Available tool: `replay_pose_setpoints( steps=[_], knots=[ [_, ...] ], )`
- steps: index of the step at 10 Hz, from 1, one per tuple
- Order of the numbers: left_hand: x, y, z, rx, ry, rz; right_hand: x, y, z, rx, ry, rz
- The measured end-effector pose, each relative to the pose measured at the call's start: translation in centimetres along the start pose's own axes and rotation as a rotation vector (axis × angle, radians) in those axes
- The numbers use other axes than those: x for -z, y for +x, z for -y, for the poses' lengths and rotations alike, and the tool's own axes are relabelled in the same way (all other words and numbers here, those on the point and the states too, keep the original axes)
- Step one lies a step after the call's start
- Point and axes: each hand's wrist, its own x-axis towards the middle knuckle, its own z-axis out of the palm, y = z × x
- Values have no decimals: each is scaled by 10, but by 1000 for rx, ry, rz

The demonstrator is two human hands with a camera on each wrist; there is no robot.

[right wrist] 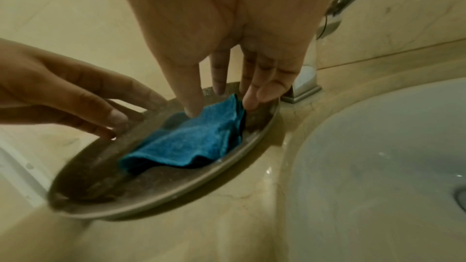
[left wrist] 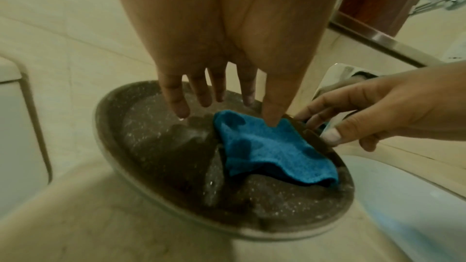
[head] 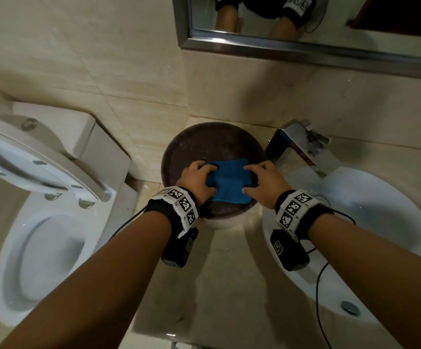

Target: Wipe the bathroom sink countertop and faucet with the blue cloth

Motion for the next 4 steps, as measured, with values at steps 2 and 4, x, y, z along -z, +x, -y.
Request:
replay_pose_setpoints(
  steps=[2, 4],
  knots=[
    [40, -24, -30, -116, 175, 14, 31, -46, 28, 35, -62, 107],
    [109, -66, -83, -181, 375, -141, 96, -94, 59, 160, -202, 43]
  ],
)
